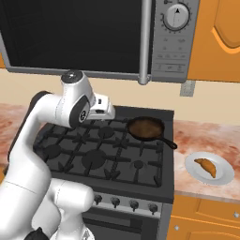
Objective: Pick the croissant and place it on the pan. Then turn on the stove to warm the croissant.
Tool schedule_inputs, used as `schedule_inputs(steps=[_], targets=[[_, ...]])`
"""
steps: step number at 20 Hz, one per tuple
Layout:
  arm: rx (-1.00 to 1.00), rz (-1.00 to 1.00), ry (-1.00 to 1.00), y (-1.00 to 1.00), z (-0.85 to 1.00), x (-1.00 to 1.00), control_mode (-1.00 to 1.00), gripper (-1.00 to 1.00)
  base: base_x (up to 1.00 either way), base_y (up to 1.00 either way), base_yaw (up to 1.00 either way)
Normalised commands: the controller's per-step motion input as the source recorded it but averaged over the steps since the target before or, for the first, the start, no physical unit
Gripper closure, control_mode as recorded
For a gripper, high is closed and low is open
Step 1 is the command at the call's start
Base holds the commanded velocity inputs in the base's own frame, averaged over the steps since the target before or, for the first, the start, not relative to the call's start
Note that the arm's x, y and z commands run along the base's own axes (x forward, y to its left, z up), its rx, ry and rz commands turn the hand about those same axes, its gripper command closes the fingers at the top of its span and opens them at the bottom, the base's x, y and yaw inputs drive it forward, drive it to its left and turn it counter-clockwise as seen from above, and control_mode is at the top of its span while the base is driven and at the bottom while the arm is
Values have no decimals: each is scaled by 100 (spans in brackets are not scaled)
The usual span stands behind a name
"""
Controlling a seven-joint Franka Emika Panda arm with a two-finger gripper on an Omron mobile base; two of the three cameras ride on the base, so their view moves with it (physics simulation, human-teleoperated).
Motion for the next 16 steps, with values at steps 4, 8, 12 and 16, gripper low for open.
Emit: schedule_inputs(steps=[4,8,12,16], targets=[[0,0,0,-42,0,-6,-100,-100,0,0,0],[0,0,0,-40,0,-3,-100,-100,0,0,0],[-2,0,0,-42,0,-9,-100,-100,0,0,0],[-4,0,0,-43,0,-3,-100,-100,0,0,0]])
